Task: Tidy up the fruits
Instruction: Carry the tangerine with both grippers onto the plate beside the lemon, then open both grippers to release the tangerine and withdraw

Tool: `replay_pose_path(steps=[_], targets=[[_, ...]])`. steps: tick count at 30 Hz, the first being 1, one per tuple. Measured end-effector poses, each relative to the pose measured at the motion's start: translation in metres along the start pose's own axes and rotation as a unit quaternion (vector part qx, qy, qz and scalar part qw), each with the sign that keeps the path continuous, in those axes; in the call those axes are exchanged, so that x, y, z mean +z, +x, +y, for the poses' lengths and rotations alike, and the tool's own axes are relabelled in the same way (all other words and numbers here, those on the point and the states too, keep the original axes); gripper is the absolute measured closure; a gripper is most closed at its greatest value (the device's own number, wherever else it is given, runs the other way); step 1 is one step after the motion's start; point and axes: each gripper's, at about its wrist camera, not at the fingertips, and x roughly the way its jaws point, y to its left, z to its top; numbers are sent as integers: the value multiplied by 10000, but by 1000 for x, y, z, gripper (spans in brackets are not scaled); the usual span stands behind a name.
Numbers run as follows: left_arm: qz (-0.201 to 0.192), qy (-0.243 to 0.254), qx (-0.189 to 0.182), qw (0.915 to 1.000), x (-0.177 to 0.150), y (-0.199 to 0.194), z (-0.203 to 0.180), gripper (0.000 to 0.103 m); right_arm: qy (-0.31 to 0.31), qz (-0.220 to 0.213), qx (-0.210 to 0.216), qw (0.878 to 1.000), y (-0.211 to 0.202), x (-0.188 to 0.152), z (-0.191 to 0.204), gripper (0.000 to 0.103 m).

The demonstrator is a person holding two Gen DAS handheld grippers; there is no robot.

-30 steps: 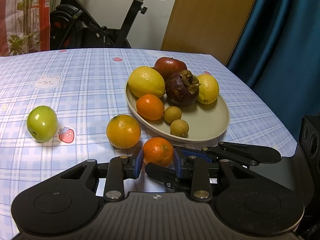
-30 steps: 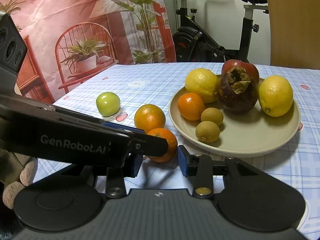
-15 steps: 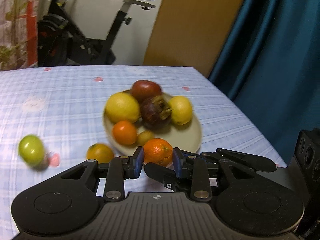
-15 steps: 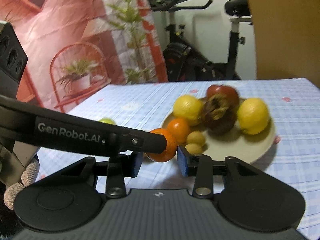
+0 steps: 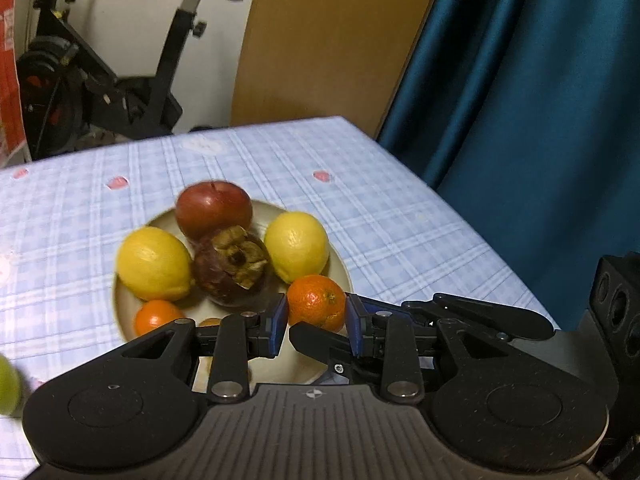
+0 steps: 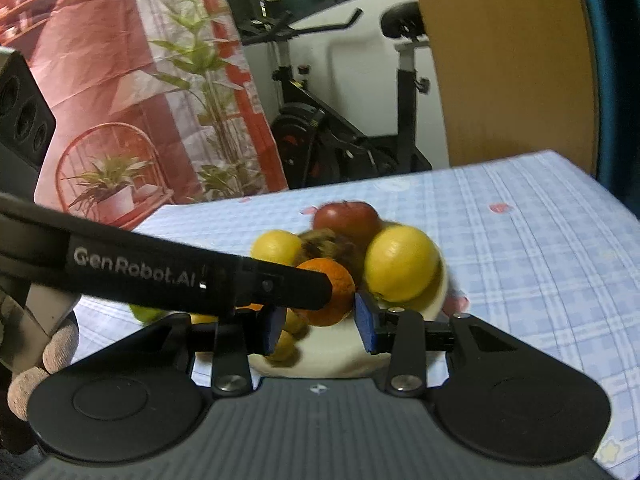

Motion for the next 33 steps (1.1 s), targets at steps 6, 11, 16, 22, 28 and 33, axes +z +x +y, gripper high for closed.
replay_pose_path(steps=[6,11,16,22,28,33], targets=[[167,-172,-20,9997,2,28,-3,70,7,189,-159,9997,11,-4,-17,63],[219,-396,-226,9987,4,34,2,69,-103,160,-234,9995,11,-3,-24,63],[215,-451,-243,9985,5,37,2,69,-319,137,-315,9989,14,-3,-22,63],[237,-436,-175,9986,6,41,1,69,-598,99,-462,9971,17,-5,-17,63],[278,-443,-159,9985,7,46,-1,69,-770,39,-624,9951,17,-6,-13,63],[262,-450,-97,9986,8,50,-3,69,-757,22,-686,9948,17,-6,-16,63]])
